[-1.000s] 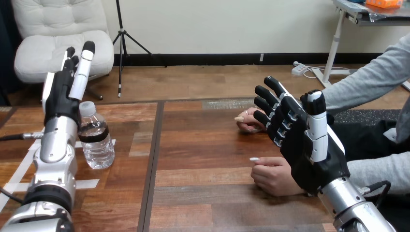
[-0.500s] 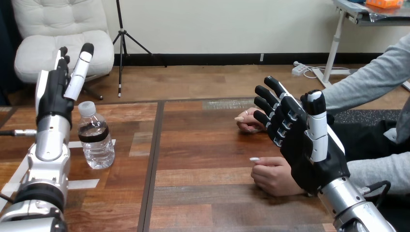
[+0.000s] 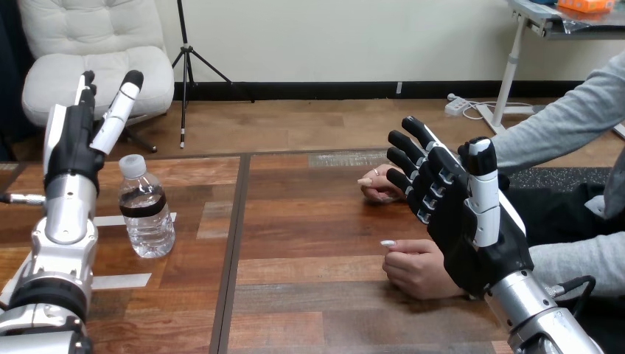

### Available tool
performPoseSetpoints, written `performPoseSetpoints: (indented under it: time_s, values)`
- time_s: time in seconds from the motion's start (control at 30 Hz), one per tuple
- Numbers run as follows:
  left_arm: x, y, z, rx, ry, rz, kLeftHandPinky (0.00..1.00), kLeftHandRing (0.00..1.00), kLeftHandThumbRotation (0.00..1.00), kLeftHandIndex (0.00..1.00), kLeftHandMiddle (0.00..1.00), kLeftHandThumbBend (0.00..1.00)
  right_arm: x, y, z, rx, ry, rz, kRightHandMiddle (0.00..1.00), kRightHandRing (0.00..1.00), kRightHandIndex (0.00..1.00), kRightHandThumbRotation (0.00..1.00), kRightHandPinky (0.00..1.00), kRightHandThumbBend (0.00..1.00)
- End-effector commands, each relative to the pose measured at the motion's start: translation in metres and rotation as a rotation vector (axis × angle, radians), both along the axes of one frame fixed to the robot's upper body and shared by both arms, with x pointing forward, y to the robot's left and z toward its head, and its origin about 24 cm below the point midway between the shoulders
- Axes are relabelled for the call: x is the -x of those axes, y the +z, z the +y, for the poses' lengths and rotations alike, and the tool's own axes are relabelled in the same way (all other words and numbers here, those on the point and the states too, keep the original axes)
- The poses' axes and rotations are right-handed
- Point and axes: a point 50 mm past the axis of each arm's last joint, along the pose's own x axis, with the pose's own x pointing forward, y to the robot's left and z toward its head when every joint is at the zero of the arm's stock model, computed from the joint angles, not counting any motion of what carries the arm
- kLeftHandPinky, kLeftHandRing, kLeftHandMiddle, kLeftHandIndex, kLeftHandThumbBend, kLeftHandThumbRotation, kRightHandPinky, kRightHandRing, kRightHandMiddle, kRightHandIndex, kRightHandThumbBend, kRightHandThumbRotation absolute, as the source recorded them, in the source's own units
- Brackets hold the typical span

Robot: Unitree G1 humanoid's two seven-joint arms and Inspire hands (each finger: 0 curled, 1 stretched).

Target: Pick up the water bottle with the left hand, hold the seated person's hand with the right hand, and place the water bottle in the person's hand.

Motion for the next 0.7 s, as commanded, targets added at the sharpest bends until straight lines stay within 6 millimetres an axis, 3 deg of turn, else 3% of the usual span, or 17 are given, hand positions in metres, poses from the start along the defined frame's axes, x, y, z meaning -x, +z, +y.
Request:
performPoseSetpoints:
  time_s: [0.0, 0.67]
  values:
    - [-0.0152, 0.0375, 0.0014, -0.072, -0.008, -0.078, 1.00, 1.00, 0.88, 1.00, 1.00, 0.75, -0.0064, 0.0244, -0.0001, -0.013, 0.001, -0.109, 0.97, 0.99, 0.99, 1.00, 1.00, 0.88]
    - [-0.0125, 0.0309, 0.0050, -0.049, 0.007, -0.050, 0.99, 1.00, 0.84, 1.00, 1.00, 0.71, -0.0064, 0.0245, 0.0002, -0.010, 0.009, -0.113, 0.97, 0.99, 0.99, 1.00, 1.00, 0.86]
